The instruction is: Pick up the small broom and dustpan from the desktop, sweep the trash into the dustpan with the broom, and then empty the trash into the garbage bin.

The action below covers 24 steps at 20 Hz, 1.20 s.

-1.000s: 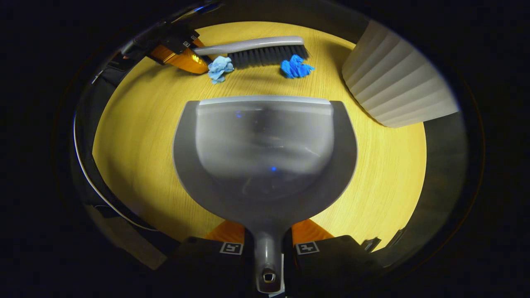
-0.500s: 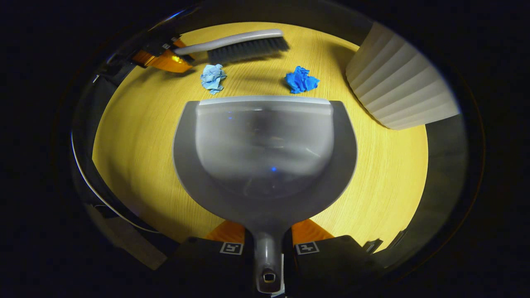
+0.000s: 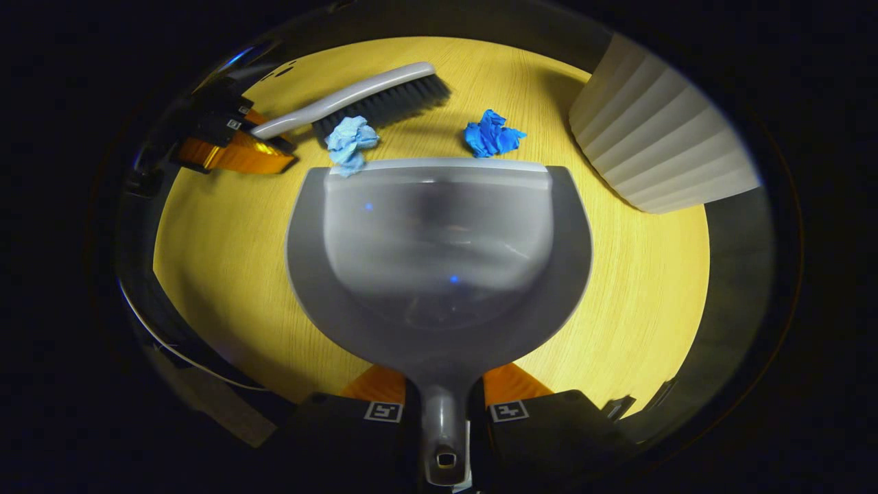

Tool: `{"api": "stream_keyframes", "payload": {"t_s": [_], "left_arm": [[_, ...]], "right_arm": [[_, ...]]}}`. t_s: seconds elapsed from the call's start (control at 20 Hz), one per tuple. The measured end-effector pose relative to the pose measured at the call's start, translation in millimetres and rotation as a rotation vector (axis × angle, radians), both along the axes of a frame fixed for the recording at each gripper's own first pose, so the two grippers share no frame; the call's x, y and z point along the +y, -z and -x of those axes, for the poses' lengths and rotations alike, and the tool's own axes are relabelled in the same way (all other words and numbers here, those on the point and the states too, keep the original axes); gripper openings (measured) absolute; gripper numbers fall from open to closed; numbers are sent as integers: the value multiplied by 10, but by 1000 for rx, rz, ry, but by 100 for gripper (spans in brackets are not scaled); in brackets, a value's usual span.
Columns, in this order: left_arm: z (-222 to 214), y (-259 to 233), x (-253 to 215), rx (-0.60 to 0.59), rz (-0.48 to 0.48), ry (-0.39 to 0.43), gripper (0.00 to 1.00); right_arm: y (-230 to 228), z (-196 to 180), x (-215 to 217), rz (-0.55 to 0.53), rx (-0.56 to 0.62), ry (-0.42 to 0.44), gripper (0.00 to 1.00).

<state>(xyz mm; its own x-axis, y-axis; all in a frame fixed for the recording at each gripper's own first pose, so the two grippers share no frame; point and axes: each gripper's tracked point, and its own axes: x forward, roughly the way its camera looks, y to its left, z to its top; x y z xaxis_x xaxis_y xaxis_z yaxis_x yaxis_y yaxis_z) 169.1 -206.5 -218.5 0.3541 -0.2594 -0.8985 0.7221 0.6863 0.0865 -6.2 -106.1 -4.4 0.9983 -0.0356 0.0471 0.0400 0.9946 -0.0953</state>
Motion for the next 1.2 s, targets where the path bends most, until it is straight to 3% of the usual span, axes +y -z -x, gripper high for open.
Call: {"api": "stream_keyframes", "payload": {"t_s": [0.15, 0.25, 0.9, 1.0, 1.2], "left_arm": [[-115, -18, -290, -14, -2, 50, 19], [-71, -34, -462, 9, 4, 130, 19], [194, -79, -453, 133, -50, 420, 19], [190, -96, -485, 117, -71, 401, 23], [24, -213, -351, 1, -62, 240, 19]], "right_arm": [[-6, -3, 7, -5, 0, -1, 31], [3, -8, -5, -3, 0, 5, 31], [-15, -13, -36, 78, -25, -10, 31], [-38, -37, -31, 82, -42, -14, 31], [-16, -50, -7, 55, -84, -38, 31]]}}
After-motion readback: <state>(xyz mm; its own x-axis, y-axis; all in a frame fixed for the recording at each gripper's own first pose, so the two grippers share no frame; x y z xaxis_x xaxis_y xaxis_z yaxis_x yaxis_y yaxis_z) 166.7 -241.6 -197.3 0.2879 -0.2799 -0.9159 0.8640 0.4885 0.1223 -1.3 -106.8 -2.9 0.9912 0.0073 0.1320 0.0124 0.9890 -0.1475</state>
